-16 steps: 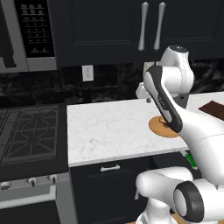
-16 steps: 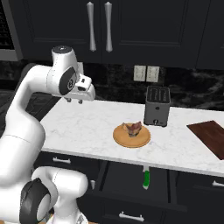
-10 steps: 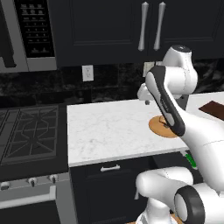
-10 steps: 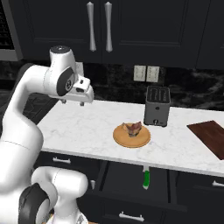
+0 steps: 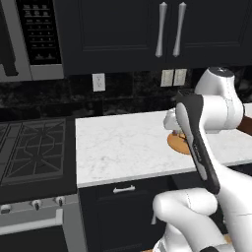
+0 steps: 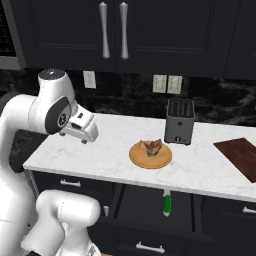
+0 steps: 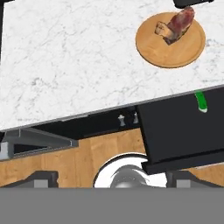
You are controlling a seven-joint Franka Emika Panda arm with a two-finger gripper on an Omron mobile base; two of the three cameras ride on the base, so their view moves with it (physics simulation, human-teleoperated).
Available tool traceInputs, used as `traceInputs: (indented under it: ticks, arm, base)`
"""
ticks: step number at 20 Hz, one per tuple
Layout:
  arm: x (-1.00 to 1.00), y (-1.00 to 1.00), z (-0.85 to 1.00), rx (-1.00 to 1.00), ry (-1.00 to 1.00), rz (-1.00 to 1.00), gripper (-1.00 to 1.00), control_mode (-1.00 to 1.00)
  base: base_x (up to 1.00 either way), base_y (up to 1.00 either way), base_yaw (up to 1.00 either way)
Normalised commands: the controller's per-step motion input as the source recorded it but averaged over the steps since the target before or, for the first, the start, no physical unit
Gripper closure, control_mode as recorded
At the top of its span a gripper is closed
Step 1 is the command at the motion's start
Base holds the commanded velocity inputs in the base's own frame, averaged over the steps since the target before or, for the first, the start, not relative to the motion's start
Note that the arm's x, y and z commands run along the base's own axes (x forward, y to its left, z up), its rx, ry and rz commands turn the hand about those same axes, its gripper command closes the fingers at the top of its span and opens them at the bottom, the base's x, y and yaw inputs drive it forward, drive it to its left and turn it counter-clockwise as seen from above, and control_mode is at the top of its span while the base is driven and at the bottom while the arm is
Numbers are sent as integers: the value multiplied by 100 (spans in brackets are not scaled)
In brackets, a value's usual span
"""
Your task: Pick up the knife from the drawer and place it on the cutting board. Then place the meat from the plate to the cutting board.
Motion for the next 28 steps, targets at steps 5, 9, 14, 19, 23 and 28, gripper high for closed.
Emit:
traceInputs:
  ticks: [5, 9, 14, 19, 23, 28]
  arm:
    - [-50, 0, -37, -7, 0, -12, -100, -100]
    - [-17, 0, -23, -7, 0, -4, -100, 100]
    - [0, 0, 0, 0, 0, 0, -100, 100]
    - [0, 0, 0, 0, 0, 0, -100, 100]
    - [0, 0, 0, 0, 0, 0, -100, 100]
    - [0, 0, 0, 0, 0, 0, -100, 100]
  base:
    - [0, 0, 0]
    - [-2, 6, -8]
    - [8, 73, -48]
    - [4, 50, -63]
    - [3, 11, -64]
    - [0, 74, -59]
